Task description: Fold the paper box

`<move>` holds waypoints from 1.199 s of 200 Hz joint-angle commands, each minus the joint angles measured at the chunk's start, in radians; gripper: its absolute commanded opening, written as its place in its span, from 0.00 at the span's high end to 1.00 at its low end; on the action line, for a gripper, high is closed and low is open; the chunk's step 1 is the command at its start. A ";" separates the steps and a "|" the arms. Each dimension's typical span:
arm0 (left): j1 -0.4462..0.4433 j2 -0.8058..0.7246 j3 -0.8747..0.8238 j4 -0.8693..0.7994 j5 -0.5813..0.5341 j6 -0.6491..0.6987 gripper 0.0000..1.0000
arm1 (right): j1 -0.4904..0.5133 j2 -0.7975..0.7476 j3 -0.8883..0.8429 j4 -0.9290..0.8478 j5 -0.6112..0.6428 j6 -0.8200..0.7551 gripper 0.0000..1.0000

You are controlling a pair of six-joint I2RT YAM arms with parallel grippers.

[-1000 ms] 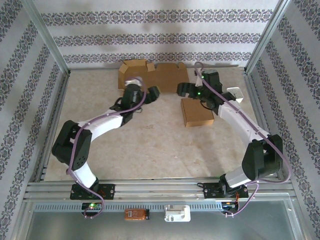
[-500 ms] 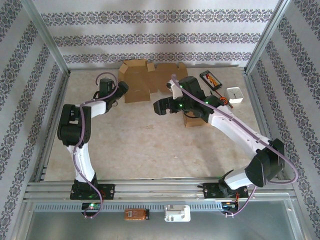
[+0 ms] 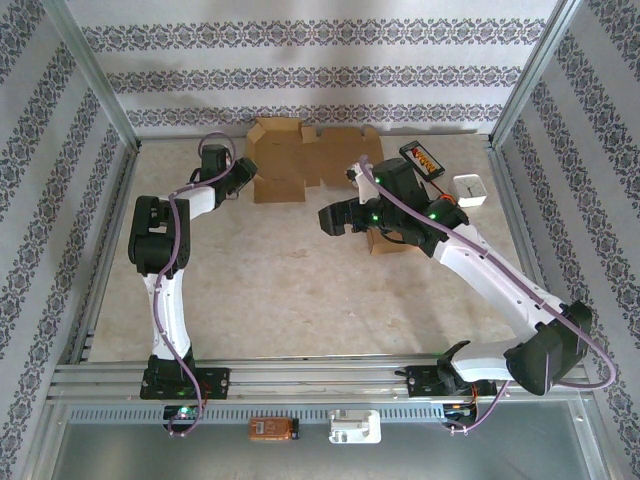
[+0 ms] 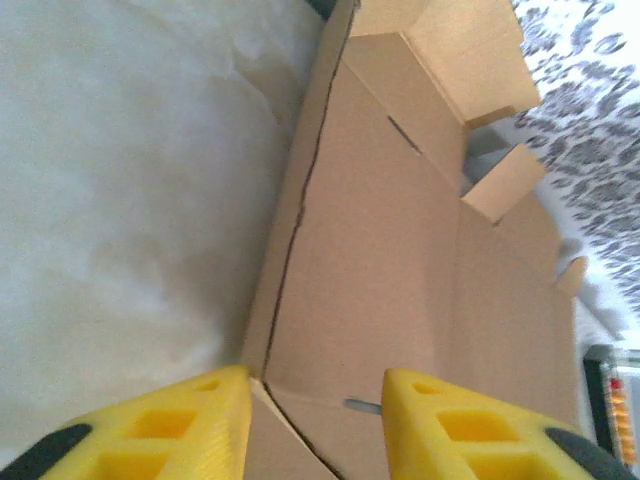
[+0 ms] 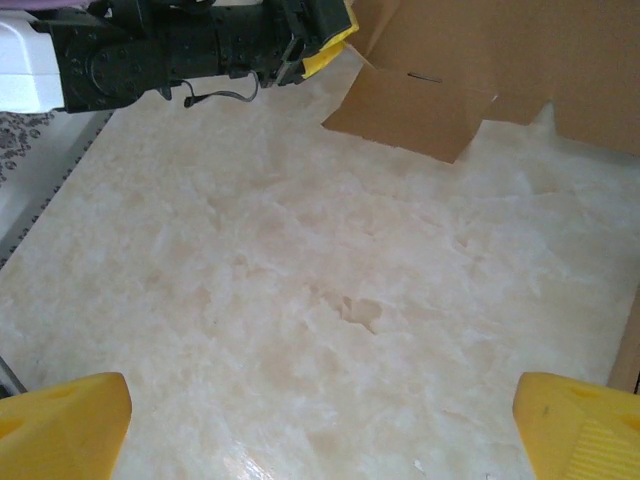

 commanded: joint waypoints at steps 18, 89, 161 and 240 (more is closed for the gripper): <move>0.005 -0.064 0.017 -0.142 -0.021 0.103 0.85 | 0.004 -0.030 -0.007 -0.001 0.024 -0.005 0.02; 0.005 -0.393 -0.134 -0.128 -0.058 0.184 1.00 | -0.017 -0.025 -0.020 0.045 0.052 0.029 0.02; -0.032 -0.907 -0.276 -0.239 -0.051 0.365 1.00 | -0.083 -0.025 -0.047 0.252 -0.030 -0.043 0.02; -0.260 -1.136 -0.280 -0.572 0.079 0.754 1.00 | -0.149 0.093 -0.019 0.482 -0.237 -0.675 0.02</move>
